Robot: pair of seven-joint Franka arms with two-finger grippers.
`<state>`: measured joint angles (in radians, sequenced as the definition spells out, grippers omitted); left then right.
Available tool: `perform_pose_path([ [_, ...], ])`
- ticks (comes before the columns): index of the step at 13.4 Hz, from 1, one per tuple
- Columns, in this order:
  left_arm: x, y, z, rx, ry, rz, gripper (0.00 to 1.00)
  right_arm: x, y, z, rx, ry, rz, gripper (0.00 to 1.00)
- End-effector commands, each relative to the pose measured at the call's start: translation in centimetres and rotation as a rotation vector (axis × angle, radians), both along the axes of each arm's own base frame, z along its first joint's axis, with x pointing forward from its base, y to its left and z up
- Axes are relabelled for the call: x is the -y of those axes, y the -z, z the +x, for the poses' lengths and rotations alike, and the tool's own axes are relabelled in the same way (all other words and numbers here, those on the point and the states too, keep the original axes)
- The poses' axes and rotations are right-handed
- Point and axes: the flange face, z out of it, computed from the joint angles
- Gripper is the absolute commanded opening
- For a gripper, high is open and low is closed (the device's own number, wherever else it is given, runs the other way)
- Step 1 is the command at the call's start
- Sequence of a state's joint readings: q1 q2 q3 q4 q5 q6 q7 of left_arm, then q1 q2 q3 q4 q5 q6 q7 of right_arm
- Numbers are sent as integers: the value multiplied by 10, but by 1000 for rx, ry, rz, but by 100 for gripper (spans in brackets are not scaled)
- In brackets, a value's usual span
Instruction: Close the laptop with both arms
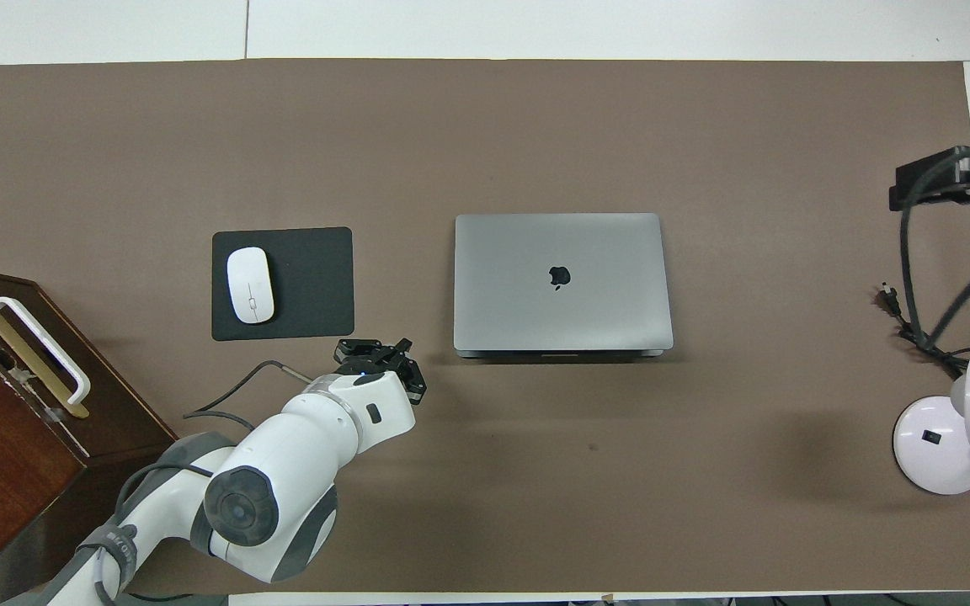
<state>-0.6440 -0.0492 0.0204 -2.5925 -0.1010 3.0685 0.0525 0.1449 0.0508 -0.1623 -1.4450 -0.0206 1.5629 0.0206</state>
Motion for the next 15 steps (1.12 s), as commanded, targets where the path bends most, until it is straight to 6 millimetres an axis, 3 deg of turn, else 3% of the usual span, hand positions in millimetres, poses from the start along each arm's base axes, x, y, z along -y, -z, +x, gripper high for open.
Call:
perform_pose_path([
  [1, -20, -16, 9, -42, -3, 38, 0, 19, -3, -20, 0, -112, -37, 100],
  [2, -23, -22, 13, -54, 11, 54, 0, 22, -6, -22, 12, -118, -37, 100],
  [6, -71, -60, 50, -139, 30, 138, 0, 30, -18, -26, 69, -164, -44, 100],
  [8, -104, -93, 73, -172, 25, 164, 0, 29, -19, -26, 75, -163, -37, 100],
  [13, -167, -164, 99, -240, -81, 162, 0, 28, -18, -28, 62, -137, -25, 100],
  [15, -195, -191, 109, -258, -155, 149, 17, 32, -21, -33, 58, -125, -21, 100],
])
